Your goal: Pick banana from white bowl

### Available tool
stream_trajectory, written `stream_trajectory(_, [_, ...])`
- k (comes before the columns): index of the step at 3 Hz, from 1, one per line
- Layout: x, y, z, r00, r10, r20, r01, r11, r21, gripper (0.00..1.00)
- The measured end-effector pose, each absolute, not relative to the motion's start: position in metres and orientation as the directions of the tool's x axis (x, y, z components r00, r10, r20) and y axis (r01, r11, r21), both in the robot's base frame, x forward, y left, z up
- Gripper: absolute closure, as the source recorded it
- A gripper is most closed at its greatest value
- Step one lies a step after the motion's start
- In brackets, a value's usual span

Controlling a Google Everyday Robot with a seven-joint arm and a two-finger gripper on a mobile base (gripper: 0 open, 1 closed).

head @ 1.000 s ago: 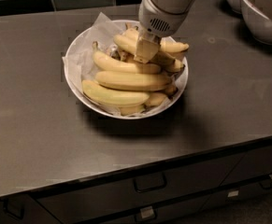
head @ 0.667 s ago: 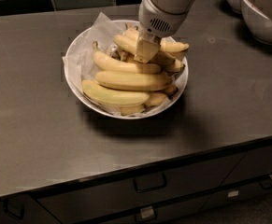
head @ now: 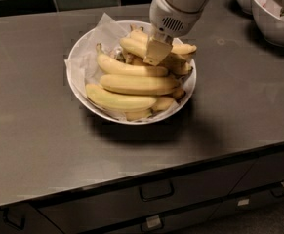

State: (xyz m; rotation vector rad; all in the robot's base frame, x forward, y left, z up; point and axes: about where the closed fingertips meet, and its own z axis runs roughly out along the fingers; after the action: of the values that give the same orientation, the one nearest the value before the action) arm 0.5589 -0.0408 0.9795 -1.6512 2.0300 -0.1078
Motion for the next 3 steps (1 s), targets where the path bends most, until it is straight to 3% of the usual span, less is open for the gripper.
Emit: stream_trajectory(3, [0.531, -0.048, 1.054, 0.048, -0.875, -0.481, -0.855, 0.213, -0.473, 1.0])
